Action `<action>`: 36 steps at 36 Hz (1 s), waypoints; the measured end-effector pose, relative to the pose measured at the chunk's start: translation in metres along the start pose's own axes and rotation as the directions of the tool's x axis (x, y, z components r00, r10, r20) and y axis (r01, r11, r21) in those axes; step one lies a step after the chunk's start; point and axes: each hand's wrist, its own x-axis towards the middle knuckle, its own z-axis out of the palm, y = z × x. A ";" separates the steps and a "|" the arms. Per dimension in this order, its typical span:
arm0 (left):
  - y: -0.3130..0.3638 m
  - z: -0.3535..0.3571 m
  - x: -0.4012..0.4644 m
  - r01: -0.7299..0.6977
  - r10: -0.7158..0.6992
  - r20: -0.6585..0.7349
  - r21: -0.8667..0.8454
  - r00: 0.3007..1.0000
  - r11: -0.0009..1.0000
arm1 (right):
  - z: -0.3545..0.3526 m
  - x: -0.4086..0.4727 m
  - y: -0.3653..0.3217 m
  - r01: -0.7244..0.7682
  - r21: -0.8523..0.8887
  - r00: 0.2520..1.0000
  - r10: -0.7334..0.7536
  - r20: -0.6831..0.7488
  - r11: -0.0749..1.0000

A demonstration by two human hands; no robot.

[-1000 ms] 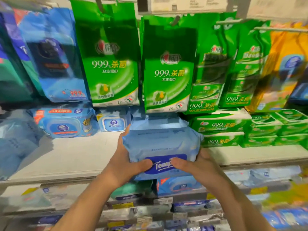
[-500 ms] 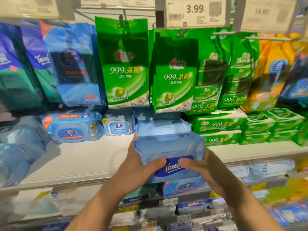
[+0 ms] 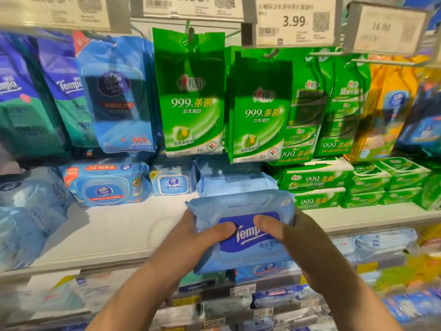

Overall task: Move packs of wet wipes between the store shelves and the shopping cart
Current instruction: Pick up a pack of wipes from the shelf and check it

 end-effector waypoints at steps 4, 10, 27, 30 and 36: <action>0.011 -0.013 -0.005 -0.005 0.007 0.027 -0.051 1.000 0.999 | 0.006 -0.001 -0.009 0.023 -0.053 0.999 -0.021 0.041 0.998; 0.022 -0.024 -0.005 0.020 -0.027 -0.048 -0.145 0.998 0.989 | 0.022 0.016 -0.031 0.074 -0.196 0.996 -0.080 -0.026 0.978; 0.040 -0.023 -0.008 0.039 -0.106 -0.129 -0.436 0.986 0.899 | 0.018 0.019 -0.036 0.085 -0.209 0.996 -0.076 0.046 0.974; 0.043 -0.019 -0.003 -0.008 -0.056 -0.155 -0.384 0.986 0.923 | 0.016 0.024 -0.035 0.129 -0.109 0.991 -0.131 -0.004 0.986; 0.043 -0.016 0.015 -0.023 -0.063 -0.240 -0.342 0.969 0.939 | 0.017 0.037 -0.031 0.117 -0.054 0.987 -0.122 -0.105 0.992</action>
